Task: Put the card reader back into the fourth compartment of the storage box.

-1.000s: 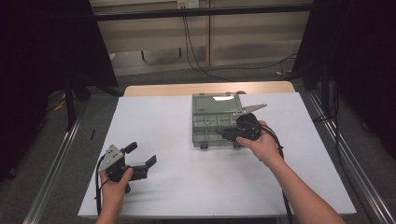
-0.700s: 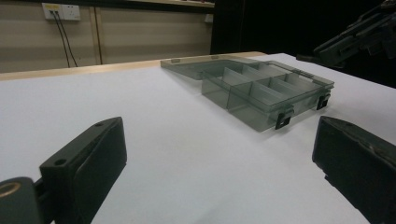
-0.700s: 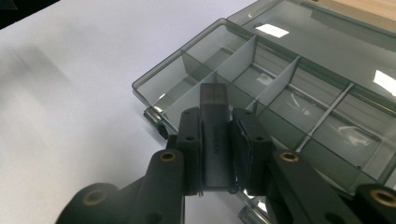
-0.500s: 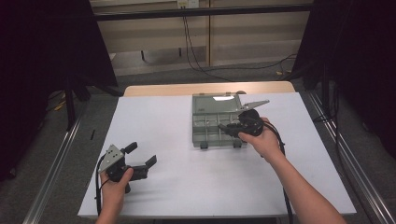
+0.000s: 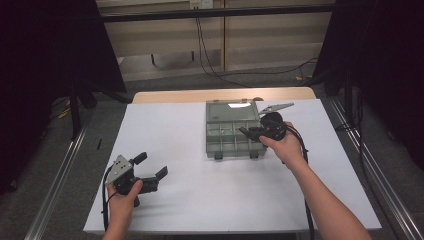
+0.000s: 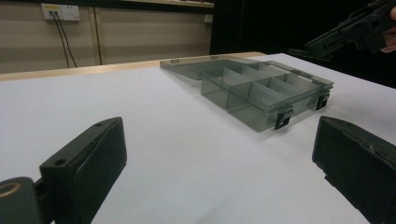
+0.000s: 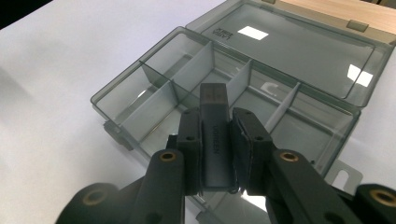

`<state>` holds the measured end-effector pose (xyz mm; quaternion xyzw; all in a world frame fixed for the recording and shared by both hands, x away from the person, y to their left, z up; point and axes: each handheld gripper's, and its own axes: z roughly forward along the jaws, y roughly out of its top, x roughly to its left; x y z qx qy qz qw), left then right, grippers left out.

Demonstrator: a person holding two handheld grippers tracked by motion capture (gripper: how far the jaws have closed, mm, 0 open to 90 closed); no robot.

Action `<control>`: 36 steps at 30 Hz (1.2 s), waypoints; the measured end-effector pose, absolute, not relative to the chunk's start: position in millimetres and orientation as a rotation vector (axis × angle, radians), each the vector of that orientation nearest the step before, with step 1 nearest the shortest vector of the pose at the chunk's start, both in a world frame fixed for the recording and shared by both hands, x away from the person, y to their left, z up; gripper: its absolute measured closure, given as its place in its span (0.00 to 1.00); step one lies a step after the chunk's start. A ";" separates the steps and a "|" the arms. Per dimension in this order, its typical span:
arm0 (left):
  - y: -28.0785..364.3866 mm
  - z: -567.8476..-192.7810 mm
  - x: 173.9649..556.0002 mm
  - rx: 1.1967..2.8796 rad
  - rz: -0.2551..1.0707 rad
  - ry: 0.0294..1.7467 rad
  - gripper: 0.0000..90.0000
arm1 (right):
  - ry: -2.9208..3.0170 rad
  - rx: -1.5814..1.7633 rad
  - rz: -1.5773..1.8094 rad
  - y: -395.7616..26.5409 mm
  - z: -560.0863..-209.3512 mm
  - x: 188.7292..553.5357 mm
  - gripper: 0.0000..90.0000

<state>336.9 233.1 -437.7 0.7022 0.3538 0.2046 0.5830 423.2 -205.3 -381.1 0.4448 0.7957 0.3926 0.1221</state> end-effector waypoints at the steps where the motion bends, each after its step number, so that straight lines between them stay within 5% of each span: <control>1: 233.1 -437.7 336.9 1.640 0.478 0.826 0.04 | 2.318 1.302 1.140 -205.8 -381.4 424.0 0.82; 36: 232.8 -438.3 337.2 1.655 0.478 0.820 0.04 | 2.217 1.420 1.068 -223.7 -387.2 443.0 0.82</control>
